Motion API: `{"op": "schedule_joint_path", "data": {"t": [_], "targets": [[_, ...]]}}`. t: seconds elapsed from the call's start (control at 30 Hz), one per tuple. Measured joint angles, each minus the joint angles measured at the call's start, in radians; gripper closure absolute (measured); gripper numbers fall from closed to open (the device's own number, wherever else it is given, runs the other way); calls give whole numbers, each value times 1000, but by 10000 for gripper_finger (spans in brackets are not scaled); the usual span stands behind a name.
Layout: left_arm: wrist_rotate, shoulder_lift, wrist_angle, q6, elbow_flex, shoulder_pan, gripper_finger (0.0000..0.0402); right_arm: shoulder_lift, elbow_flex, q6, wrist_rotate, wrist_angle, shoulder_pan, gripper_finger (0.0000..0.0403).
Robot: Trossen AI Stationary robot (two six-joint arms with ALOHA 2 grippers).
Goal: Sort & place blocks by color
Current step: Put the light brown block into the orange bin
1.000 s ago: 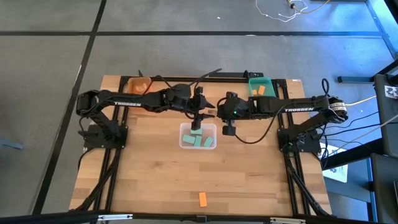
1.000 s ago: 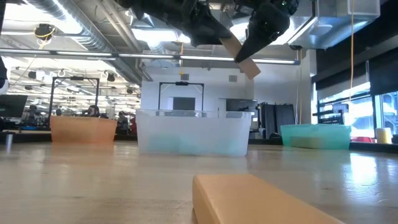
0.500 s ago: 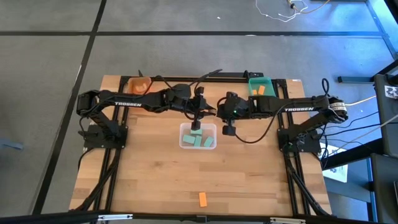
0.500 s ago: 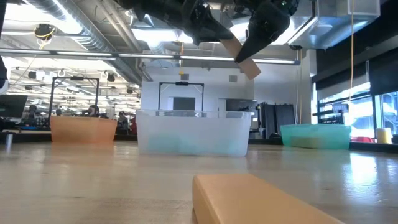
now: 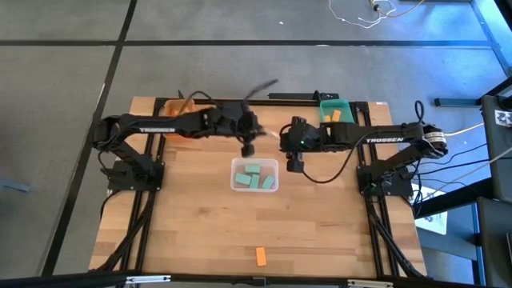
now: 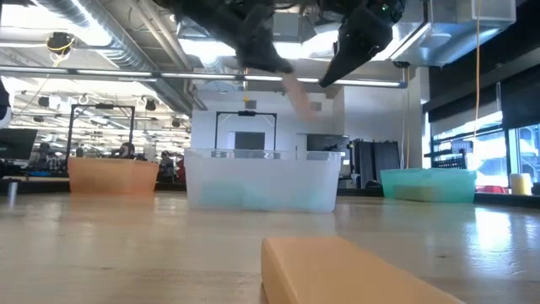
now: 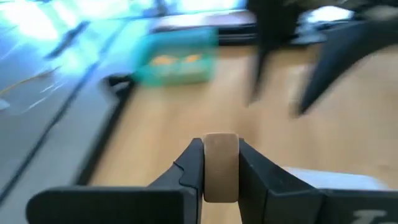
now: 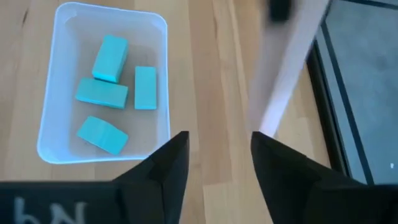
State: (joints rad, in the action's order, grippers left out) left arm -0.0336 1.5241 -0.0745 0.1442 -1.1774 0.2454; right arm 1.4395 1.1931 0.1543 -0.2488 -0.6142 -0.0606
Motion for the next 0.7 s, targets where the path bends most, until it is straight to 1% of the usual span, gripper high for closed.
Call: {"op": "schedule_joint_path", "data": {"t": [0.07, 0.13, 0.23, 0.33, 0.43, 0.53, 0.63, 0.7], "targets": [[-74, -30, -34, -2, -1, 25, 352, -6, 0, -1, 2, -4, -12, 222], [-152, -77, -126, -17, 0, 59, 352, -16, 0, -2, 3, -16, -27, 220], [-293, -142, -209, -38, -3, 107, 352, -38, 0, -14, 3, -21, -52, 218], [-428, -206, -355, -43, -1, 160, 352, -66, 0, -14, 3, -21, -76, 218], [-543, -246, -534, -120, -2, 218, 352, -85, 1, -14, 3, -17, -95, 219], [-589, -265, -706, -259, -2, 285, 352, -97, 1, -13, 3, -16, -109, 220], [-568, -262, -831, -389, -2, 351, 352, -101, 1, -11, 6, -14, -121, 220], [-563, -249, -905, -432, -1, 388, 352, -102, 1, 0, 6, -6, -125, 220]]}}
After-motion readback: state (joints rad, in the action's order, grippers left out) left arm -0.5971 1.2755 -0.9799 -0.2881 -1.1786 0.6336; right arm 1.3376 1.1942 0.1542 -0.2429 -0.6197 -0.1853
